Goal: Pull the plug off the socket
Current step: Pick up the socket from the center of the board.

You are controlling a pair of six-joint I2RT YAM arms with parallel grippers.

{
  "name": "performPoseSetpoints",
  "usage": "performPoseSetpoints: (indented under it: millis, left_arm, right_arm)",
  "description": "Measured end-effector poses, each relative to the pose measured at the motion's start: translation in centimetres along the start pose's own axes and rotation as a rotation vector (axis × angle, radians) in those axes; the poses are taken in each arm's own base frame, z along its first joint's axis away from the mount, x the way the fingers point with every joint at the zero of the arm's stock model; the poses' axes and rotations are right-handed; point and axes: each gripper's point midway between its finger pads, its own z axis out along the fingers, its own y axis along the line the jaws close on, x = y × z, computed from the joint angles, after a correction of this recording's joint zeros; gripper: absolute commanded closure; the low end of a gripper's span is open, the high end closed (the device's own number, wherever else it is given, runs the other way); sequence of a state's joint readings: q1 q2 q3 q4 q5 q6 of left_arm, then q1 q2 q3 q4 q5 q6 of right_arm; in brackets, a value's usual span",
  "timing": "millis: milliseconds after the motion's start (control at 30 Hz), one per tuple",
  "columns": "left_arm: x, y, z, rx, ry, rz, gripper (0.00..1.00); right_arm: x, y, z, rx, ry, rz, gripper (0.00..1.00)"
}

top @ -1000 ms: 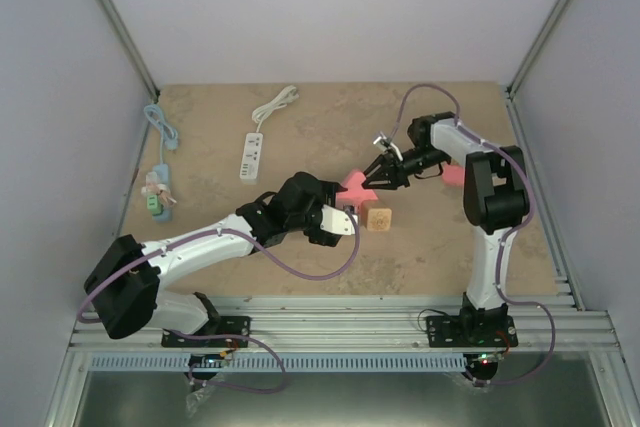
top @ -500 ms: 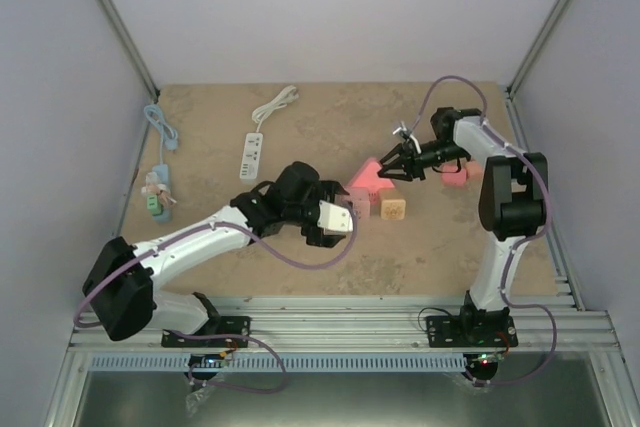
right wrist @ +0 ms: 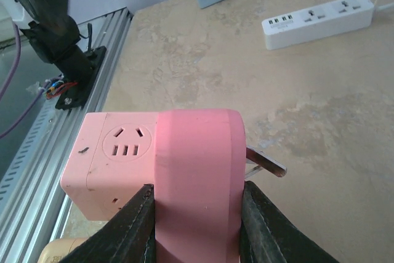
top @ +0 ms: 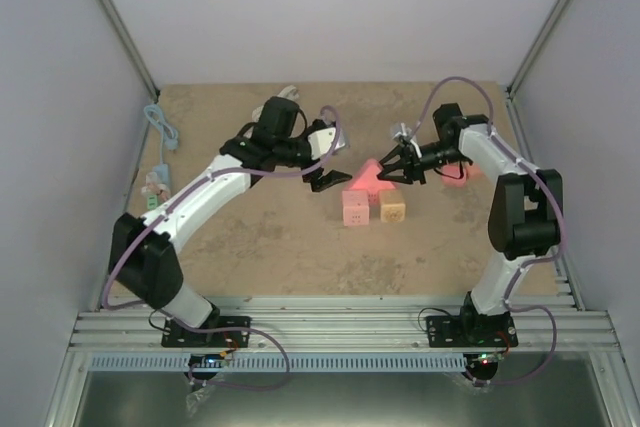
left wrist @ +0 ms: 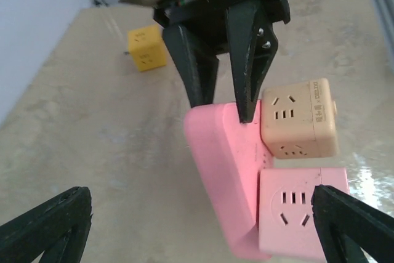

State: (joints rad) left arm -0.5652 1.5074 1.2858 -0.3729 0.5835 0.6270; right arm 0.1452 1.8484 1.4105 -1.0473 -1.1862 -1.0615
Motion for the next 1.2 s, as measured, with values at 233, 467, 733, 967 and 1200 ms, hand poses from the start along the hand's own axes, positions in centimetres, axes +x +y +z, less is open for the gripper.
performPoseSetpoints:
  millis: [233,467,733,967,1200]
  left_arm:
    - [2.4,-1.8,3.0,0.185,0.049,-0.138,0.05]
    - [2.7,-2.0,3.8,0.235,0.063,-0.201,0.09]
    - [3.0,-1.6,5.2,0.269,0.076,-0.251,0.13]
    - [4.3,-2.3,6.0,0.311,0.097,-0.299,0.17]
    - [4.0,-2.1,6.5,0.336,0.091,-0.326,0.23]
  right_arm:
    - [-1.3,0.9,0.0,0.011,-0.005,-0.067,0.99]
    - [-1.1,0.8,0.2,0.018,-0.004,-0.078,1.00]
    - [-1.3,1.1,0.4,0.025,0.001,-0.086,1.00]
    - [-1.8,1.2,0.2,0.035,-0.004,-0.103,0.99]
    - [-1.9,1.3,0.2,0.033,-0.004,-0.107,0.99]
